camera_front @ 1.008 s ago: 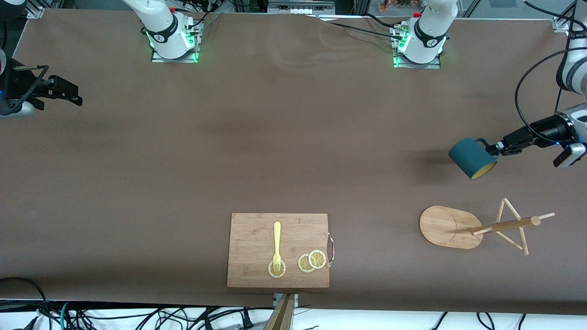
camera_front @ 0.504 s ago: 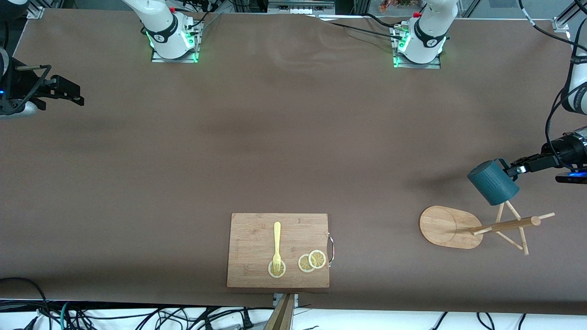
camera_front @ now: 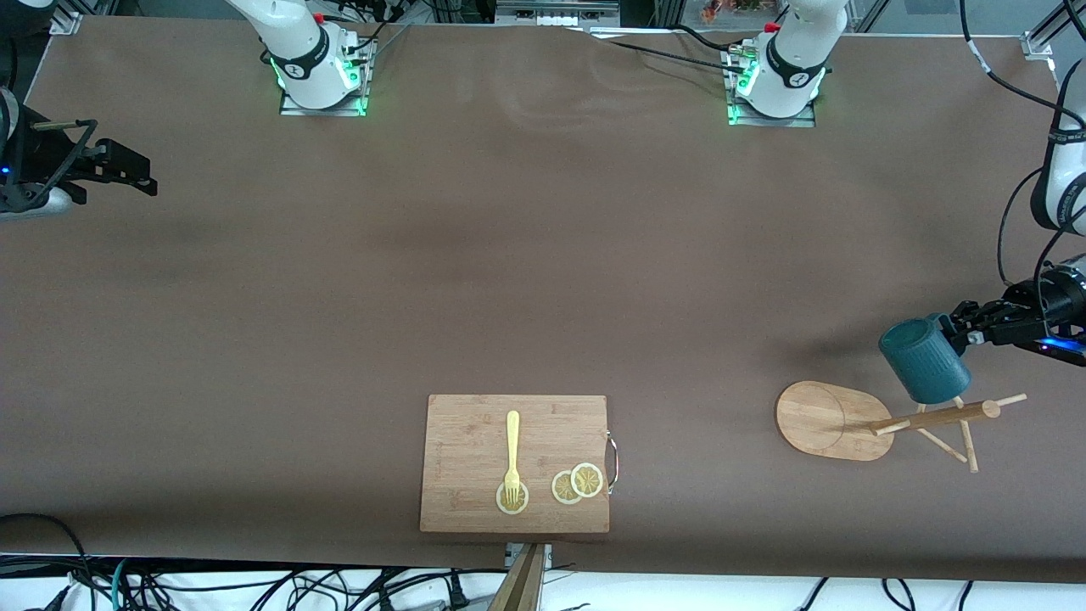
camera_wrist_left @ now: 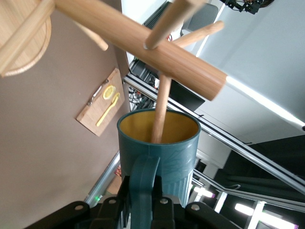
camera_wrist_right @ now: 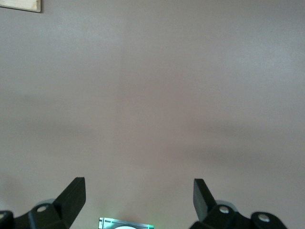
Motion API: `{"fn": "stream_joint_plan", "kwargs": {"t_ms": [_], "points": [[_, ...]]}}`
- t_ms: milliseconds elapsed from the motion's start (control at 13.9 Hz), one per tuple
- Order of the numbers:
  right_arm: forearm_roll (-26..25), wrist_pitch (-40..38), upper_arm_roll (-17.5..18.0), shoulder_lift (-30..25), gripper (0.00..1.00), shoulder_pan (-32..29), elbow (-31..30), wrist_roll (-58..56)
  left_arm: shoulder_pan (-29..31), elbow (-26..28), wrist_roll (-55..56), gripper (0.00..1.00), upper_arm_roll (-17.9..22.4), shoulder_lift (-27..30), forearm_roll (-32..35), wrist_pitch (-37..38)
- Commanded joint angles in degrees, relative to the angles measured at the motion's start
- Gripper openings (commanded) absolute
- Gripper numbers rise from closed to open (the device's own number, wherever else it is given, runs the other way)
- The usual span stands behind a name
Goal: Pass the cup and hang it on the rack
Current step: 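Hang the mug handle on a rack peg with the left gripper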
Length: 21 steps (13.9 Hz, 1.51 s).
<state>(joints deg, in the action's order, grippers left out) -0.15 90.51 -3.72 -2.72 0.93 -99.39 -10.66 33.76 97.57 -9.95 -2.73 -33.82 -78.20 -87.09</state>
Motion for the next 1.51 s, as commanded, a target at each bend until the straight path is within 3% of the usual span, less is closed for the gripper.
{"fn": "stream_joint_plan", "kwargs": {"t_ms": [0,720,1296,1368,1440], "points": [[0.7,-2.4,0.3,-0.3,1.00,0.0,0.9,0.9,0.6,-5.2,1.4,0.00,0.0,-5.0,-1.5,2.7],[0.8,-2.4,0.6,-0.3,1.00,0.0,0.9,1.0,3.0,-11.9,2.9,0.00,0.1,-9.6,-0.6,5.8],[0.8,-2.4,0.6,-0.3,1.00,0.0,0.9,1.0,2.9,-13.5,2.3,0.02,0.2,-13.0,-0.6,5.5],[0.8,-2.4,0.5,-0.3,1.00,-0.1,0.9,1.0,2.9,-13.5,1.3,0.16,0.2,-13.0,-0.6,5.5],[0.8,-2.4,0.5,-0.2,1.00,0.0,0.9,1.0,2.9,-13.4,-1.9,0.59,0.2,-13.0,-0.6,5.5]]}}
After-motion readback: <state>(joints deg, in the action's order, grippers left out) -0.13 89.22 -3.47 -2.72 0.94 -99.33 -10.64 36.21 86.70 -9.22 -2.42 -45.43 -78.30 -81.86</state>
